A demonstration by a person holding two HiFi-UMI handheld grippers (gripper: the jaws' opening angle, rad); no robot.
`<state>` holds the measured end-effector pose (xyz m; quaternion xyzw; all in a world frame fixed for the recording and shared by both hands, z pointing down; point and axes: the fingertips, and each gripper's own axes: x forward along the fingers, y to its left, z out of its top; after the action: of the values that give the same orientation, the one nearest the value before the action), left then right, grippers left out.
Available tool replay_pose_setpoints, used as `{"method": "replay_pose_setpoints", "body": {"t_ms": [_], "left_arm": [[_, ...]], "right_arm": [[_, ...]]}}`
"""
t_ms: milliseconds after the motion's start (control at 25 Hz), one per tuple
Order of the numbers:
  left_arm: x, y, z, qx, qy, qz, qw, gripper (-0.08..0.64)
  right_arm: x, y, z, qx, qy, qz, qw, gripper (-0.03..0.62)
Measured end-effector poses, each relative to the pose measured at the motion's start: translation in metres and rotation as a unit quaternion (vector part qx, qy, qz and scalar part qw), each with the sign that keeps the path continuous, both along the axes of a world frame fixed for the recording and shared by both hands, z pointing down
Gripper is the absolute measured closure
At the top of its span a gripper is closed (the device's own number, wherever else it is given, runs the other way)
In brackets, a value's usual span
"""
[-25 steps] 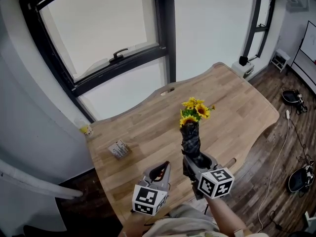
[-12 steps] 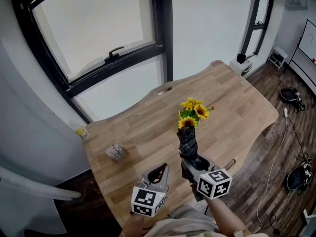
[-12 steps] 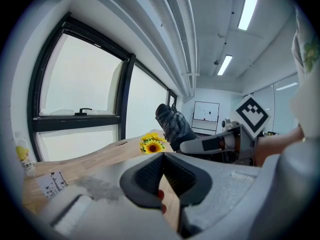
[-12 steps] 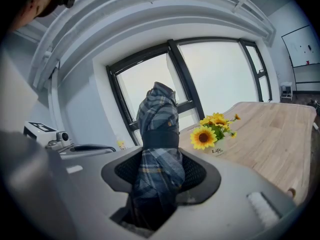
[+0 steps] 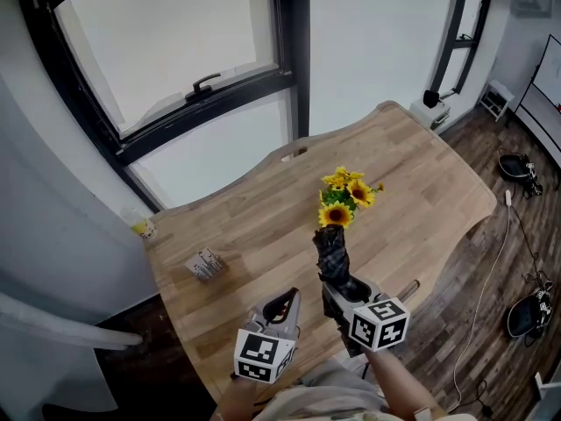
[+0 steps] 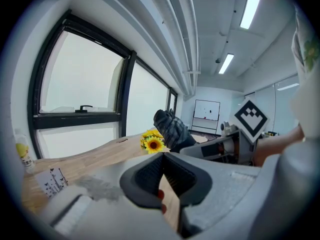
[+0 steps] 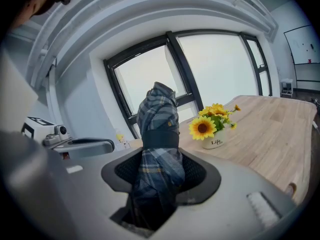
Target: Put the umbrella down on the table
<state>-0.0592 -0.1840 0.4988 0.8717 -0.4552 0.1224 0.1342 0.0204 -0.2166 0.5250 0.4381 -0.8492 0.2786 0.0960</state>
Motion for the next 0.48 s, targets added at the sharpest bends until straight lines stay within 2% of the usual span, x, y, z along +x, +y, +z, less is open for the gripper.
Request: {"method": "replay_pose_setpoints", "body": {"t_ms": [480], "left_arm": [[0.000, -0.002, 0.009, -0.009, -0.002, 0.001, 1.0000, 0.569]], "right_arm": [[0.001, 0.002, 0.022, -0.029, 0.011, -0.005, 1.000, 0.394]]}}
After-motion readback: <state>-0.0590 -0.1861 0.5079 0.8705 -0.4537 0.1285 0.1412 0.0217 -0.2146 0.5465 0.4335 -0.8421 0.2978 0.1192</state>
